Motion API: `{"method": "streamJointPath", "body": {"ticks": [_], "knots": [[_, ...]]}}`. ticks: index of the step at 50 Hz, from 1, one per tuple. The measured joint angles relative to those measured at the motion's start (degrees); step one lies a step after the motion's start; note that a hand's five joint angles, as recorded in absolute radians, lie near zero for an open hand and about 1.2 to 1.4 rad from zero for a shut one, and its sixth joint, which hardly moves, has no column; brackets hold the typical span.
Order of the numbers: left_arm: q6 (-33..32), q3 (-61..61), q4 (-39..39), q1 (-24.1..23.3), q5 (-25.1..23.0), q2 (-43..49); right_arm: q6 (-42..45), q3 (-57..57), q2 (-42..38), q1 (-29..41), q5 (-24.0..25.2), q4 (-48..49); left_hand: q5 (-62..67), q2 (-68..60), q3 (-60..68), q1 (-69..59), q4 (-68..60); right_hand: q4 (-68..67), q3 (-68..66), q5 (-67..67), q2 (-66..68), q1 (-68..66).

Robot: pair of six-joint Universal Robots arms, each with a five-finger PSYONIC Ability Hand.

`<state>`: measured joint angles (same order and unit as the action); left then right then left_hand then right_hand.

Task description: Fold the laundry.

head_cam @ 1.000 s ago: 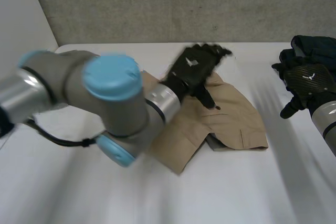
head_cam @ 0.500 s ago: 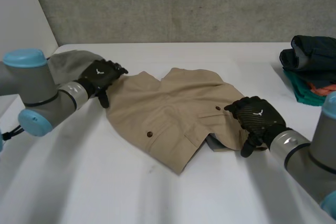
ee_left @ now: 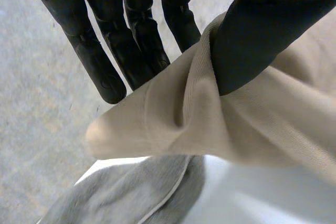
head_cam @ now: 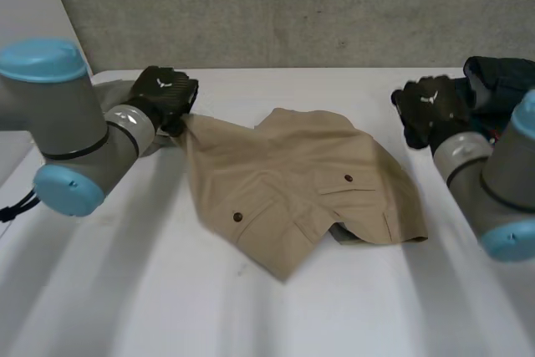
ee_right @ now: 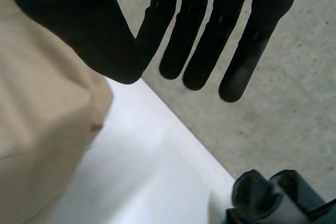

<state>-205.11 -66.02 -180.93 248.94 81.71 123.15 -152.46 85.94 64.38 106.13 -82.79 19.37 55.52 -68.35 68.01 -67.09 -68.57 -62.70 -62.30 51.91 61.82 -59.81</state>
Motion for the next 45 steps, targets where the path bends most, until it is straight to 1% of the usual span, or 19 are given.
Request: {"method": "streamJointPath", "body": {"ticks": [1,2,3,5,6,10,14,15,16,17,21,27,29,31,32,35,38,41,45], "knots": [[0.42,-0.99,0.02,-0.34,0.04,-1.18,0.07,-0.90,-0.30,-0.05,-0.12,-0.99,0.00,-0.02,0.04,0.00,0.00,5.55,5.58,-5.59,-5.72,5.45],[1.17,-2.94,-0.07,-0.95,0.05,-3.44,0.15,-2.47,-0.91,-0.15,-0.37,-3.43,0.00,-0.08,0.07,0.00,0.00,13.53,13.66,-13.66,-15.40,14.95],[1.73,-4.61,-0.27,-1.41,0.01,-5.33,0.16,-3.65,-1.41,-0.26,-0.59,-5.99,0.00,-0.13,0.09,0.00,-0.02,27.29,27.45,-26.76,-28.45,27.89],[2.49,-7.40,-0.98,-2.05,-0.09,-8.33,-0.08,-4.79,-2.17,-0.63,-0.80,-11.66,0.00,-0.13,0.16,0.00,-0.01,43.33,43.10,-43.83,-43.63,42.56],[2.65,-8.19,-1.31,-2.21,-0.12,-9.14,-0.24,-4.76,-2.33,-0.81,-0.78,-13.56,0.00,-0.14,0.28,0.00,-0.02,45.39,45.49,-45.77,-45.74,44.01],[2.90,-10.46,-3.06,-2.46,-0.15,-11.33,-1.11,-1.06,-1.29,-2.55,0.70,-20.08,0.00,-0.14,0.33,0.00,-0.02,48.78,48.69,-49.03,-48.10,45.54],[2.83,-10.50,-3.78,-2.27,-0.13,-11.55,-1.39,3.20,0.71,-4.22,2.67,-21.38,0.00,-0.14,0.33,0.00,-0.02,48.78,48.69,-49.03,-48.10,45.54],[2.78,-10.01,-4.11,-2.05,-0.13,-11.35,-1.41,7.01,2.40,-5.72,4.68,-21.23,0.00,-0.14,0.33,0.00,-0.03,48.78,48.69,-49.03,-48.04,45.54],[2.78,-10.01,-4.11,-2.05,-0.13,-11.35,-1.41,7.01,2.40,-5.72,4.68,-21.23,0.00,-0.14,0.33,0.00,-0.03,48.78,48.69,-49.03,-48.04,45.54],[2.78,-9.30,-4.26,-1.88,-0.13,-11.03,-1.33,10.34,3.58,-6.94,6.59,-20.16,0.00,-0.14,0.33,0.00,-0.03,48.78,48.69,-49.03,-48.04,45.54],[2.82,-7.74,-4.28,-1.71,-0.14,-9.92,-1.10,14.88,4.29,-8.10,8.93,-16.35,0.00,-0.14,0.33,0.00,-0.03,48.78,48.69,-49.03,-48.04,45.54],[2.99,-5.96,-4.20,-1.74,-0.15,-7.94,-0.12,16.62,2.00,-7.94,8.88,-10.22,0.00,-0.14,0.33,0.00,-0.04,48.65,48.49,-48.75,-47.92,45.43],[3.02,-5.64,-4.19,-1.75,-0.15,-7.48,0.72,16.51,0.87,-7.81,8.37,-8.95,0.00,-0.14,0.33,0.00,-0.04,45.02,44.72,-44.41,-44.25,41.69],[3.07,-5.31,-4.17,-1.77,-0.15,-7.02,2.26,16.12,-0.68,-7.66,7.59,-7.46,0.00,-0.14,0.33,0.00,-0.04,36.32,35.93,-35.31,-35.26,33.59],[3.09,-5.24,-4.17,-1.78,-0.15,-6.90,2.79,16.01,-1.13,-7.62,7.35,-7.01,0.00,-0.14,0.33,0.00,-0.04,34.18,33.77,-33.27,-32.98,31.81],[3.17,-5.00,-4.16,-1.79,-0.13,-6.58,5.46,15.31,-2.87,-7.54,6.34,-4.69,0.00,-0.14,0.33,0.00,-0.04,11.75,11.27,-12.49,-10.94,14.41],[3.24,-5.00,-4.01,-1.79,-0.07,-6.49,7.28,14.79,-3.58,-7.69,5.67,-2.50,0.00,-0.14,0.33,0.00,-0.04,-2.84,-3.06,1.52,0.77,5.26],[3.29,-5.21,-3.71,-1.83,0.04,-6.56,8.17,13.86,-3.61,-7.86,5.09,0.29,0.00,-0.14,0.33,0.00,-0.04,-5.55,-5.51,3.63,3.01,0.20],[3.42,-6.07,-2.59,-1.93,0.70,-7.21,8.48,10.73,-3.22,-7.90,4.27,4.36,0.00,-0.14,0.33,0.00,-0.04,-5.85,-5.64,4.15,3.01,-1.18]]}}
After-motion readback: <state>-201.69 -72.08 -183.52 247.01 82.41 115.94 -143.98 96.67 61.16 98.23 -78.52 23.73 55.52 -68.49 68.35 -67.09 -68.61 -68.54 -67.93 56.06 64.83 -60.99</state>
